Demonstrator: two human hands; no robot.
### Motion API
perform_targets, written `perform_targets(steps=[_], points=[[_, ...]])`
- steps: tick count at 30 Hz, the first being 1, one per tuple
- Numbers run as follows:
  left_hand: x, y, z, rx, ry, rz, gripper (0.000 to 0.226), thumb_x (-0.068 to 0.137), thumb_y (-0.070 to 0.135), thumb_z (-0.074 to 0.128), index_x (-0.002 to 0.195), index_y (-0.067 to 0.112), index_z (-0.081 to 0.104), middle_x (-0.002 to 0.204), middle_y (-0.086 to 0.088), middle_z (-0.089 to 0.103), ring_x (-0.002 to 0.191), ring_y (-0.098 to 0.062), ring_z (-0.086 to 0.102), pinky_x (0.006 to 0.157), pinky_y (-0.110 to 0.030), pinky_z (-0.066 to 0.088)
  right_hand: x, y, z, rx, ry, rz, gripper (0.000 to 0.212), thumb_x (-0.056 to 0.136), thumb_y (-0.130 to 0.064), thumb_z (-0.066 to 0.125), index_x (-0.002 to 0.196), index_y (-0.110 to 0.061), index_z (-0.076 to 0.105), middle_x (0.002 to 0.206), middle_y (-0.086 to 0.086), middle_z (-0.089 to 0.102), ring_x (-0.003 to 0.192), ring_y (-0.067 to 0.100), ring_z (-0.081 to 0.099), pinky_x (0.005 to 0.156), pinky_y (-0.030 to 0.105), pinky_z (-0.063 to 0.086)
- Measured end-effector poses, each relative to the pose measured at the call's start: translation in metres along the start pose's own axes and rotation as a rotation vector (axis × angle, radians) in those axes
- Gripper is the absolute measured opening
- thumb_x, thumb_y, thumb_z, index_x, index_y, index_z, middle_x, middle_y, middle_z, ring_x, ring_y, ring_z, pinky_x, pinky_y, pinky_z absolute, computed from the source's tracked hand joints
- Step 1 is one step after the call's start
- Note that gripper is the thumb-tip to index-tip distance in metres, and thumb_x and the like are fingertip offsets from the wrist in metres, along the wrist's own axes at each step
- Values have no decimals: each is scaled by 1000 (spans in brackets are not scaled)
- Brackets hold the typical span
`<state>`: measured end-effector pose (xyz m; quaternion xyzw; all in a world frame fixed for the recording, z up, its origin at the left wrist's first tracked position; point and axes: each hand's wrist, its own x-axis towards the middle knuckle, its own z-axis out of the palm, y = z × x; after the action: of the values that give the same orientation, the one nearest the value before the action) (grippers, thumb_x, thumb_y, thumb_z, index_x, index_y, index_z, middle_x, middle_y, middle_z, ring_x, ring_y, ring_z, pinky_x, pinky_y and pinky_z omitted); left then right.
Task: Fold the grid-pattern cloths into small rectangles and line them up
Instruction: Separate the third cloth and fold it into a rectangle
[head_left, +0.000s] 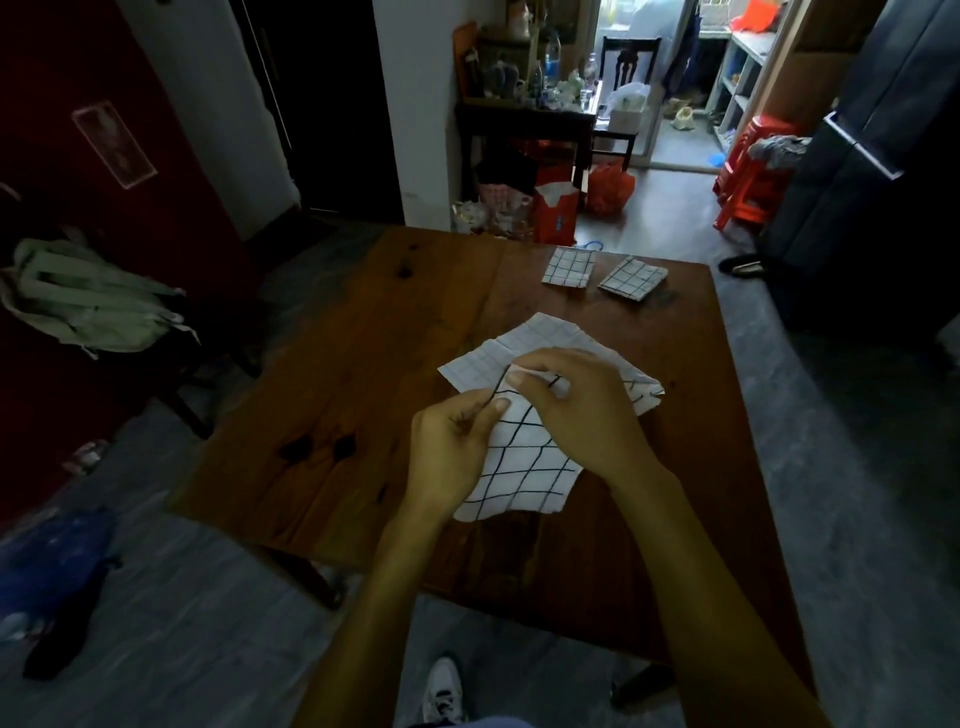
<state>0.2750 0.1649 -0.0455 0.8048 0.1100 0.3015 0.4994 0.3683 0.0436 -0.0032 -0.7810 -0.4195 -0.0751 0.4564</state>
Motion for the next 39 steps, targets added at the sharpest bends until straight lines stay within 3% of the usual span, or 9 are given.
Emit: perform_targets(steps=[8, 13, 20, 22, 24, 28, 31, 33, 39], points=[[-5, -29, -6, 74, -48, -158, 14, 93, 17, 58, 93, 27, 69, 91, 20, 66, 90, 6, 62, 79, -22, 53, 21, 9, -38, 5, 175, 72, 14, 92, -19, 59, 89, -30, 67, 87, -26, 60, 82, -9, 58, 81, 12, 44], [-8, -42, 4, 186, -86, -216, 12, 94, 22, 55, 98, 23, 66, 94, 14, 66, 88, 1, 60, 76, -18, 50, 19, 16, -36, 9, 221, 43, 13, 91, -17, 61, 88, -28, 67, 86, -12, 66, 80, 4, 63, 79, 26, 52], [-8, -42, -2, 342, -113, -246, 17, 94, 23, 55, 108, 23, 63, 102, 10, 65, 84, -1, 58, 89, -35, 53, 21, 20, -50, -9, 349, 49, 15, 91, -14, 62, 86, -28, 65, 85, -9, 64, 83, 9, 63, 81, 28, 52], [-7, -36, -4, 484, -146, -201, 29, 93, 35, 54, 120, 27, 56, 111, 12, 63, 98, 0, 57, 111, -43, 34, 19, 24, -47, 35, 381, 58, 17, 90, -19, 62, 84, -35, 65, 81, -15, 62, 79, 11, 62, 78, 36, 54], [1, -22, -2, 542, -145, -99, 50, 89, 50, 51, 133, 28, 46, 126, 12, 56, 117, 1, 46, 117, -39, 15, 18, 26, -42, 1, 341, 69, 16, 90, -25, 60, 79, -36, 66, 79, -17, 62, 74, 12, 60, 75, 38, 53], [26, 4, 14, 270, -164, -11, 55, 88, 58, 49, 133, 27, 47, 126, 8, 59, 119, -6, 48, 99, -33, 39, 9, 18, -23, -48, 139, 81, 13, 91, -15, 61, 90, -14, 74, 90, -1, 72, 83, 11, 64, 81, 33, 50], [31, 4, 21, 223, -162, 100, 19, 95, 32, 54, 92, 17, 64, 75, 6, 64, 69, -2, 56, 61, -21, 42, 3, 12, -11, 23, 55, 50, 12, 90, -12, 62, 92, -13, 74, 91, -5, 72, 85, 5, 65, 80, 28, 51], [27, -7, 21, 252, -117, 99, 27, 96, 31, 53, 75, 14, 61, 58, 6, 54, 52, -8, 49, 50, -20, 36, 1, 14, -8, 16, 85, 53, 11, 90, -13, 63, 92, -14, 74, 91, -5, 72, 85, 5, 65, 80, 29, 52], [11, -38, 13, 285, -125, -49, 19, 96, 28, 52, 98, 21, 70, 90, 8, 70, 82, -6, 63, 74, -28, 54, 3, 13, -20, 8, 216, 111, 12, 90, -14, 64, 92, -14, 75, 89, -4, 72, 83, 9, 65, 80, 28, 52]])
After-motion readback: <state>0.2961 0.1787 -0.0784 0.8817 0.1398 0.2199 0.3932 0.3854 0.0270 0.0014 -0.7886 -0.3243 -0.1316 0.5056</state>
